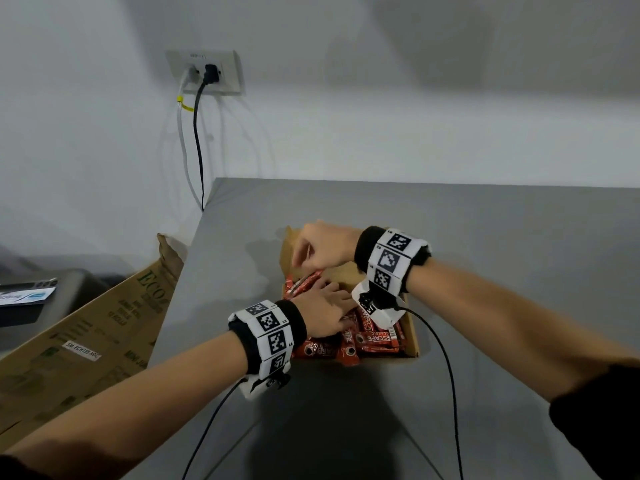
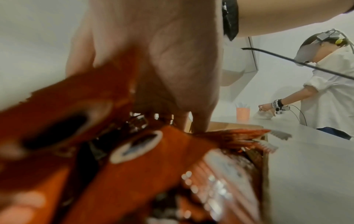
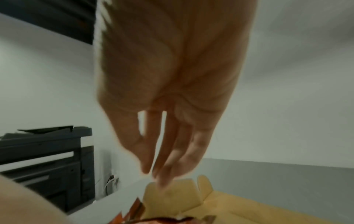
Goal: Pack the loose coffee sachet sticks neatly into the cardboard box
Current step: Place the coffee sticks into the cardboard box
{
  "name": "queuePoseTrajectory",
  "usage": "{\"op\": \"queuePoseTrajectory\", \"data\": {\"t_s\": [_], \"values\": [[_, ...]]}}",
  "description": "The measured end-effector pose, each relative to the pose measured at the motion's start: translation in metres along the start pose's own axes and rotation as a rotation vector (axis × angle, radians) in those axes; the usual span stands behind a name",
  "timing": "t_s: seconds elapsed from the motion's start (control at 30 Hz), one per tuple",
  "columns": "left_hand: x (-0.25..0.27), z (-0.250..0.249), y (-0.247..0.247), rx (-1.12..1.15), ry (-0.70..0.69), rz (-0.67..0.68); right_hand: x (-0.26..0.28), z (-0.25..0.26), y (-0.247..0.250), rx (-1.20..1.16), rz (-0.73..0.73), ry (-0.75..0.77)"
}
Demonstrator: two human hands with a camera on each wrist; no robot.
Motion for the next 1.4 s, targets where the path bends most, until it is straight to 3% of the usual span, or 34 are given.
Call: {"op": "queuePoseTrajectory", "data": {"t_s": [0.13,0.2,0.3,0.43,0.57,0.7,0.8,0.9,1.03,1.4], "values": [[-0.001,0.001,0.001,-0.035,0.012,0.004,0.036,-0.024,0.015,0.024,-0.37,-0.057],[-0.001,0.002,0.002,-0.051,0.009,0.007,0.057,-0.052,0.006,0.043,-0.362,-0.192],[-0.001,0.002,0.002,-0.045,0.008,0.011,0.083,-0.083,-0.027,0.009,-0.233,-0.385],[-0.001,0.002,0.003,-0.061,0.014,0.013,0.098,-0.095,-0.06,0.113,-0.271,-0.49],[-0.002,0.002,0.003,-0.071,0.019,0.021,0.098,-0.095,-0.074,0.289,-0.245,-0.479],[-0.002,0.002,0.004,-0.062,0.02,0.031,0.096,-0.093,-0.078,0.305,-0.287,-0.504],[-0.002,0.002,0.004,-0.062,0.02,0.034,0.096,-0.091,-0.077,0.229,-0.325,-0.52],[-0.002,0.002,0.003,-0.052,0.022,0.033,0.101,-0.095,-0.067,-0.008,-0.353,-0.478],[-0.003,0.003,0.003,-0.057,0.019,0.037,0.109,-0.103,-0.049,-0.141,-0.481,-0.427],[-0.004,0.002,0.004,-0.045,0.022,0.053,0.098,-0.093,-0.074,0.258,-0.324,-0.348]]}}
Point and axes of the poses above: each hand's wrist, its own x-axis away from the middle knuckle, its own y-axis out of the back of the hand, z = x × y, the point moved 2 cm from there along -x, towards the middle knuckle, and after that the axes turned 8 degrees about -x, right-handed, at the moved point
